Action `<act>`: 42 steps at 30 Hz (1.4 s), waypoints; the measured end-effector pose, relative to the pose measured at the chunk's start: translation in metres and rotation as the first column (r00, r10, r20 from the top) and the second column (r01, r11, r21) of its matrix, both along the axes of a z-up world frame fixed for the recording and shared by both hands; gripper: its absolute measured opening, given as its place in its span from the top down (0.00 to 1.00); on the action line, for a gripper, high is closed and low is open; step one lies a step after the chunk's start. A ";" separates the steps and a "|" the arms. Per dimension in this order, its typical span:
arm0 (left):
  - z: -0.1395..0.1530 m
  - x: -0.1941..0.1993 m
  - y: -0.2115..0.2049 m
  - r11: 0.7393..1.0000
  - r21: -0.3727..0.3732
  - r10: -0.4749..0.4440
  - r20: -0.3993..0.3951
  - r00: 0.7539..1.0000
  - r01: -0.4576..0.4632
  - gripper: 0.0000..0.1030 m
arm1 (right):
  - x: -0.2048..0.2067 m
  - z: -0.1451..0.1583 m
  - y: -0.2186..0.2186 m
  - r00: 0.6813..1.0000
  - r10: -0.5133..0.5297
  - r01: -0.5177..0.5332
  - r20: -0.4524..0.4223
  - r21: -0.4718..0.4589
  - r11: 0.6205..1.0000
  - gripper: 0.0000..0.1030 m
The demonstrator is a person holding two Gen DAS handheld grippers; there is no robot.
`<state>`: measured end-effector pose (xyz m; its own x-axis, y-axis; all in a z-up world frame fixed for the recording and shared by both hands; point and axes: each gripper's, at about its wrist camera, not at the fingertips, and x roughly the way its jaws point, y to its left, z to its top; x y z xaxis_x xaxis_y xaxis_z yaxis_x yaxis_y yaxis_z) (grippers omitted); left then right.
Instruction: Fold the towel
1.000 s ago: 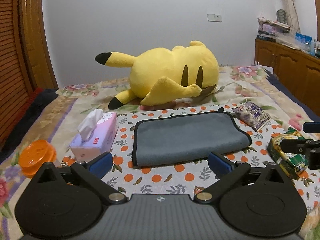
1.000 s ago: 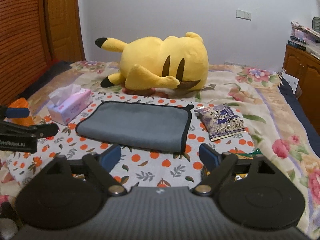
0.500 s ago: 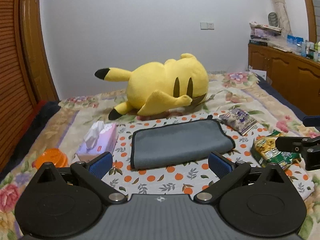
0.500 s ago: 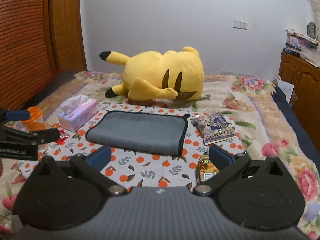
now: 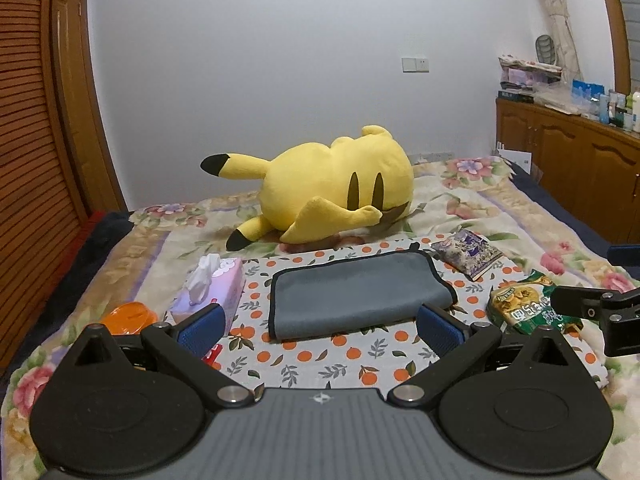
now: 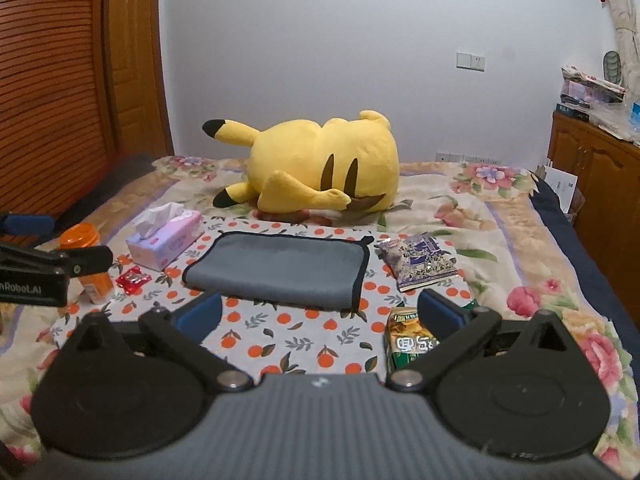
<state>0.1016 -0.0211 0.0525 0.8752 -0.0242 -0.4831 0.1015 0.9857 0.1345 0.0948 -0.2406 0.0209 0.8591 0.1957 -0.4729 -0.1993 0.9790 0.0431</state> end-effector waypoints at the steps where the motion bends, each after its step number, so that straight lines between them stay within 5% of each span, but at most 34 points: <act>1: 0.001 -0.003 0.000 1.000 0.002 -0.002 0.000 1.000 0.002 0.00 | -0.003 0.001 0.000 1.000 0.000 0.000 0.002 0.001 1.000 0.00; 12: -0.001 -0.033 0.008 1.000 -0.010 -0.012 -0.010 1.000 0.012 0.00 | -0.025 0.002 0.003 1.000 -0.003 0.003 0.012 0.012 1.000 0.00; 42: -0.059 -0.062 0.023 0.999 -0.024 0.027 -0.107 0.994 -0.029 0.00 | -0.059 -0.036 -0.002 0.999 -0.011 0.012 -0.041 0.023 1.000 0.00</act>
<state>0.0392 0.0019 -0.0069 0.8190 -0.0137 -0.5736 0.0862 0.9913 0.0994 0.0354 -0.2429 -0.0154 0.8412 0.1974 -0.5035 -0.1855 0.9798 0.0741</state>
